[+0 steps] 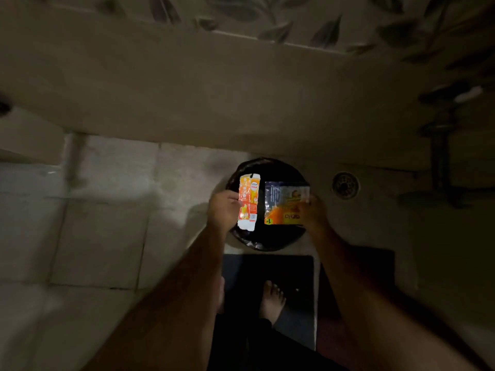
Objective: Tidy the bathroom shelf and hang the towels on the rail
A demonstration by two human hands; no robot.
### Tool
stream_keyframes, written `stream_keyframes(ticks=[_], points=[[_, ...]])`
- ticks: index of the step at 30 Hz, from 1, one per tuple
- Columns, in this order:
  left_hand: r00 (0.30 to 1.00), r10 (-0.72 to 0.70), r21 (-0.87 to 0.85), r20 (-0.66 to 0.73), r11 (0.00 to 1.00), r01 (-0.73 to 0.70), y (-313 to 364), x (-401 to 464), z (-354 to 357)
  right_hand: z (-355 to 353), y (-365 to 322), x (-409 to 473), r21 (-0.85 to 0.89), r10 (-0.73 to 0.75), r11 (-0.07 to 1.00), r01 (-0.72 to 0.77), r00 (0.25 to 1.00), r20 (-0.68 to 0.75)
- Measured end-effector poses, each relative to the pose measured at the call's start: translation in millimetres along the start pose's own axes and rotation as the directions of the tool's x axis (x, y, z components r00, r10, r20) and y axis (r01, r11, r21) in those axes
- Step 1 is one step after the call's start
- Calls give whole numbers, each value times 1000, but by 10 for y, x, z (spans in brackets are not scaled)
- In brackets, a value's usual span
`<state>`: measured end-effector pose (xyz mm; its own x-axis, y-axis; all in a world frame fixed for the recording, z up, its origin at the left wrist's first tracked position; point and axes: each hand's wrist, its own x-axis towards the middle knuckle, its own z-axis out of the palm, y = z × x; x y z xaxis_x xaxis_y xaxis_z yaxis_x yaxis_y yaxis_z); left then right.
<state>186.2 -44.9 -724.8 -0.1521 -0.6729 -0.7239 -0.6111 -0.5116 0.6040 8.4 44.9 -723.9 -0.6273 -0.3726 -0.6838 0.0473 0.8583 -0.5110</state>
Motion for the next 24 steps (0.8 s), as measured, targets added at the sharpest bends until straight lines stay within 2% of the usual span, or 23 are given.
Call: stream_keyframes(ticks=[6,11,13,15,17,20,24], points=[[999,35,208,-25,978,-29,-281,636,554,324,240,627,-80,-28,996,26,999,-20],[999,-35,207,-18,978,38,-459,1046,925,639,366,1016,-120,-42,992,41,999,-8],[997,-76,202,-32,976,81,-524,1172,1032,742,396,1089,-197,-61,979,60,998,1],[989,-121,230,-81,964,137,-550,1243,1100,811,444,1131,-321,-27,947,31,999,19],[981,-148,243,-122,954,174,-516,1198,1118,846,464,1100,-368,15,930,1,999,41],[989,-109,238,-103,962,130,-470,1054,1104,855,460,995,-392,1,919,35,996,91],[994,86,296,-71,953,-61,-295,622,953,802,338,678,-333,-118,928,169,979,168]])
